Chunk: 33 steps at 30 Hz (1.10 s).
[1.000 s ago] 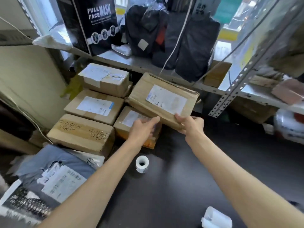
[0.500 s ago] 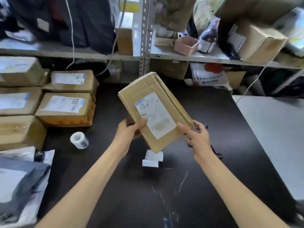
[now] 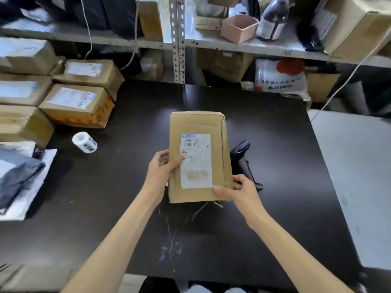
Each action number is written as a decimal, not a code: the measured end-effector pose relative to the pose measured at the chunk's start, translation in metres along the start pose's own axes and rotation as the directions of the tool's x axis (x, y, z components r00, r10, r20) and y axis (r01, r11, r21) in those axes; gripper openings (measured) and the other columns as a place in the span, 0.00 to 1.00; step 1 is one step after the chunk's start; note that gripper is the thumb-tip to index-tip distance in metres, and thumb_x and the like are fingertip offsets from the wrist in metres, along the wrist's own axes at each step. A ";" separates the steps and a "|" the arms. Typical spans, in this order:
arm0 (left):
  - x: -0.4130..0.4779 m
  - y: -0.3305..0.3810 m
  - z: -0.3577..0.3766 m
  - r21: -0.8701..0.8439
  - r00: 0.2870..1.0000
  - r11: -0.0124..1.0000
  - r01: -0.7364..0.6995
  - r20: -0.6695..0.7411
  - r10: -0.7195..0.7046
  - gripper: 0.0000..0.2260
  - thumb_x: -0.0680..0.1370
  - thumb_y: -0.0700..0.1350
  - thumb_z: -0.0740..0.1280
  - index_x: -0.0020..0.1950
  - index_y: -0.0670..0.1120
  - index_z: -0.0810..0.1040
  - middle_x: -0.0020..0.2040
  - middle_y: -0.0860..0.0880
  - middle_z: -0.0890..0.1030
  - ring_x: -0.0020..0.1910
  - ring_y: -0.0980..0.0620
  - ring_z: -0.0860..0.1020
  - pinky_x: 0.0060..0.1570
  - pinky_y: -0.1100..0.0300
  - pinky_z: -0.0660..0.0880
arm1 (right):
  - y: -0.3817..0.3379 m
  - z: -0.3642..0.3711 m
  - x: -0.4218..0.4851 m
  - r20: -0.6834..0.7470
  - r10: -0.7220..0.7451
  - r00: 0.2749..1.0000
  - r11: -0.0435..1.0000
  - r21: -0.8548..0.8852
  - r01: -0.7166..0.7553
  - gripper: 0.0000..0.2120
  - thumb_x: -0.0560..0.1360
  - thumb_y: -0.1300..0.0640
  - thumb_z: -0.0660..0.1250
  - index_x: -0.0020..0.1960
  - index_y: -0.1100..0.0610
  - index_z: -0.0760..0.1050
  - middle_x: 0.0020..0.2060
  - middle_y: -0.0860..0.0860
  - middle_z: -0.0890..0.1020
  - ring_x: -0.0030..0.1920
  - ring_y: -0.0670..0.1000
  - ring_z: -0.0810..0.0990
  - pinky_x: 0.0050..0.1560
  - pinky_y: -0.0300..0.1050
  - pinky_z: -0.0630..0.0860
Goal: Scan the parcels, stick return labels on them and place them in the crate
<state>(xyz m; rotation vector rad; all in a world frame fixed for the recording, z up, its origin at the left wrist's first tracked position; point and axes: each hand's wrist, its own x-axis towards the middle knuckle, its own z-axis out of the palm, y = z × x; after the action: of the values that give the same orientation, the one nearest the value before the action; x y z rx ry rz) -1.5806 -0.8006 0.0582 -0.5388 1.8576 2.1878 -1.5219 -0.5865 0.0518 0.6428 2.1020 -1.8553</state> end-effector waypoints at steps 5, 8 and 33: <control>-0.016 -0.009 0.000 0.029 0.999 0.999 0.017 0.028 -0.018 0.17 0.74 0.50 0.72 0.61 0.49 0.74 0.50 0.56 0.85 0.48 0.56 0.84 0.43 0.59 0.77 | 0.011 -0.012 -0.011 0.053 0.023 0.998 0.997 -0.078 -0.019 0.24 0.64 0.48 0.80 0.54 0.50 0.73 0.48 0.46 0.84 0.45 0.44 0.84 0.42 0.36 0.76; -0.022 -0.016 -0.003 0.042 0.999 0.999 0.034 0.031 -0.035 0.16 0.74 0.50 0.72 0.59 0.51 0.74 0.47 0.58 0.85 0.47 0.55 0.84 0.43 0.56 0.77 | 0.017 -0.018 -0.015 0.116 0.034 0.993 0.990 -0.143 -0.017 0.25 0.65 0.45 0.79 0.55 0.50 0.72 0.49 0.46 0.84 0.46 0.44 0.84 0.42 0.37 0.75; -0.056 -0.061 -0.002 -0.019 0.984 0.987 0.162 -0.070 -0.163 0.15 0.76 0.44 0.70 0.62 0.46 0.73 0.51 0.54 0.85 0.49 0.55 0.83 0.44 0.56 0.76 | 0.014 -0.039 0.102 -0.235 -0.195 0.952 0.767 -0.642 -0.001 0.22 0.70 0.52 0.74 0.56 0.62 0.70 0.51 0.56 0.77 0.54 0.59 0.76 0.43 0.47 0.69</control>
<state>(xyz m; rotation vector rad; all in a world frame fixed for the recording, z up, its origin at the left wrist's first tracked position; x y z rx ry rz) -1.5051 -0.7878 0.0264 -0.7535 1.7660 2.1015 -1.5999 -0.5317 -0.0027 0.6551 2.7845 -0.9810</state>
